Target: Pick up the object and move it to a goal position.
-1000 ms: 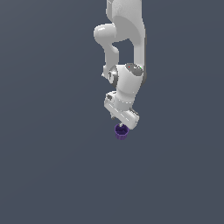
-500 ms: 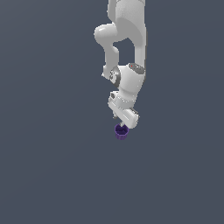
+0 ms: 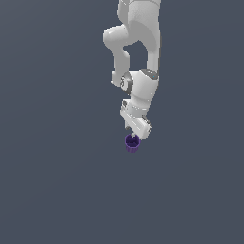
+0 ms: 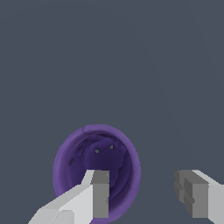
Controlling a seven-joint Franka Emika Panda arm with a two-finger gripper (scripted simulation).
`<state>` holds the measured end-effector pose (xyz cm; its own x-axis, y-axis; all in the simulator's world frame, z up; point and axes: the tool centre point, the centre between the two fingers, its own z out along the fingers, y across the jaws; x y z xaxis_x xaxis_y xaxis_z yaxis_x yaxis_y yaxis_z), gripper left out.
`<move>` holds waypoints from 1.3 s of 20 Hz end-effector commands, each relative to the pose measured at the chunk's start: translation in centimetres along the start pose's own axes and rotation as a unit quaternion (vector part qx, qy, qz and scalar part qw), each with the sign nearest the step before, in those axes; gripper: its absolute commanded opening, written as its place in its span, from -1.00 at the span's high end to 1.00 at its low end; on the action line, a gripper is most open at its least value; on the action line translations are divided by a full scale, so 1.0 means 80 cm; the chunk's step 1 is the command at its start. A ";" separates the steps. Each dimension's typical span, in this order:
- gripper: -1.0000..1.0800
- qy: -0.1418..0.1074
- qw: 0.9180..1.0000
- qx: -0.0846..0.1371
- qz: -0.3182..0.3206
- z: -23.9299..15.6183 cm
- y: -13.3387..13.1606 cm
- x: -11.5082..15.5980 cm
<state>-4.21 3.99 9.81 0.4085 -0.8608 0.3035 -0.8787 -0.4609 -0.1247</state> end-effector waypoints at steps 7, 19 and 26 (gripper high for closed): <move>-0.23 0.001 1.000 0.002 0.007 0.001 0.000 -0.001; -0.23 0.001 1.000 0.002 0.009 0.038 0.001 -0.001; 1.00 0.001 1.000 0.002 0.009 0.037 0.000 -0.001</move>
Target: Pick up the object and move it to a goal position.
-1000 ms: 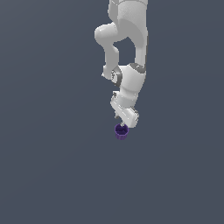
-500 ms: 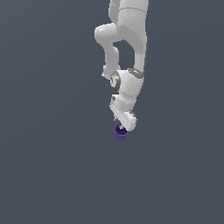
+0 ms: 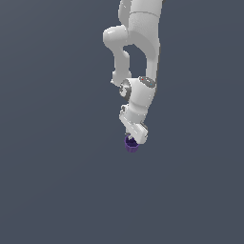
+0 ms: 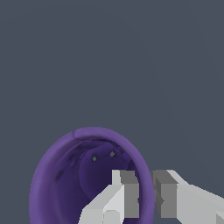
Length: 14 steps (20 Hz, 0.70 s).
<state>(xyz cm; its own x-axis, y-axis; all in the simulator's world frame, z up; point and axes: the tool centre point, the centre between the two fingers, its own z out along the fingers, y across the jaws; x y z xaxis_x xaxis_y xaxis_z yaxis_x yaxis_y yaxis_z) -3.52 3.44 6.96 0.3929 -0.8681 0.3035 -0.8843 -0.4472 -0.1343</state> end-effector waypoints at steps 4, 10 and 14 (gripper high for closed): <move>1.00 0.000 1.000 0.000 0.000 0.000 0.000 0.000; 1.00 0.000 1.000 0.000 0.000 -0.005 -0.003 0.000; 1.00 0.000 1.000 0.000 0.000 -0.019 -0.010 0.002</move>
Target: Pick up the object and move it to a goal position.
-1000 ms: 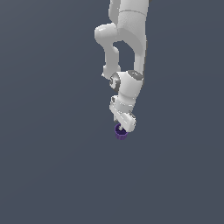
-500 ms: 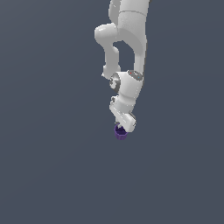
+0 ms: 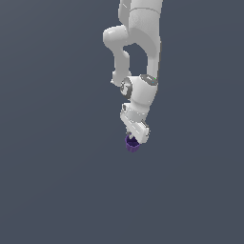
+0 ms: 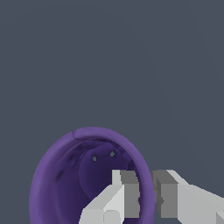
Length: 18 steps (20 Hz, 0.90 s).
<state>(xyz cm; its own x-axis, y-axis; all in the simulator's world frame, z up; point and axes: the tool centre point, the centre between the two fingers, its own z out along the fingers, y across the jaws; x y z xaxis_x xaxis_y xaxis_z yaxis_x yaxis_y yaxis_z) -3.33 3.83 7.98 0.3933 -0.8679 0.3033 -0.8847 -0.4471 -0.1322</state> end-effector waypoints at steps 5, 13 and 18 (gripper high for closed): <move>1.00 0.000 1.000 0.001 0.000 -0.038 -0.020 0.004; 1.00 -0.001 1.000 0.001 0.001 -0.115 -0.060 0.011; 1.00 -0.001 1.000 0.001 0.001 -0.171 -0.089 0.016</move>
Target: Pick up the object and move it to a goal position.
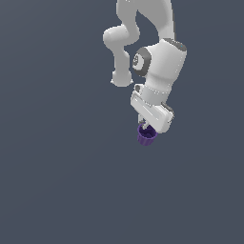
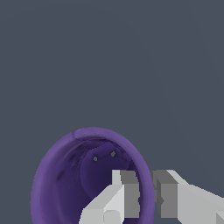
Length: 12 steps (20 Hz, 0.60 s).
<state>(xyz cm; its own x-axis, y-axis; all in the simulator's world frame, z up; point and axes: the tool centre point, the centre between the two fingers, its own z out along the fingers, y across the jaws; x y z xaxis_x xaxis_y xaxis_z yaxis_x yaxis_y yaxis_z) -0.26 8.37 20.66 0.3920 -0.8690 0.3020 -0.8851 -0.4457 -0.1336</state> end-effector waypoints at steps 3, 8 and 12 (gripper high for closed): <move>1.00 0.000 1.000 0.000 0.000 -0.052 -0.027 0.005; 1.00 0.000 1.000 0.001 0.000 -0.107 -0.057 0.010; 1.00 -0.001 1.000 0.001 0.000 -0.151 -0.082 0.013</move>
<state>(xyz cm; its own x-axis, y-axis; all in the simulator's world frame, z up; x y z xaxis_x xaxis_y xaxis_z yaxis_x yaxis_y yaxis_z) 2.57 12.45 31.76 0.3924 -0.8692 0.3009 -0.8850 -0.4459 -0.1339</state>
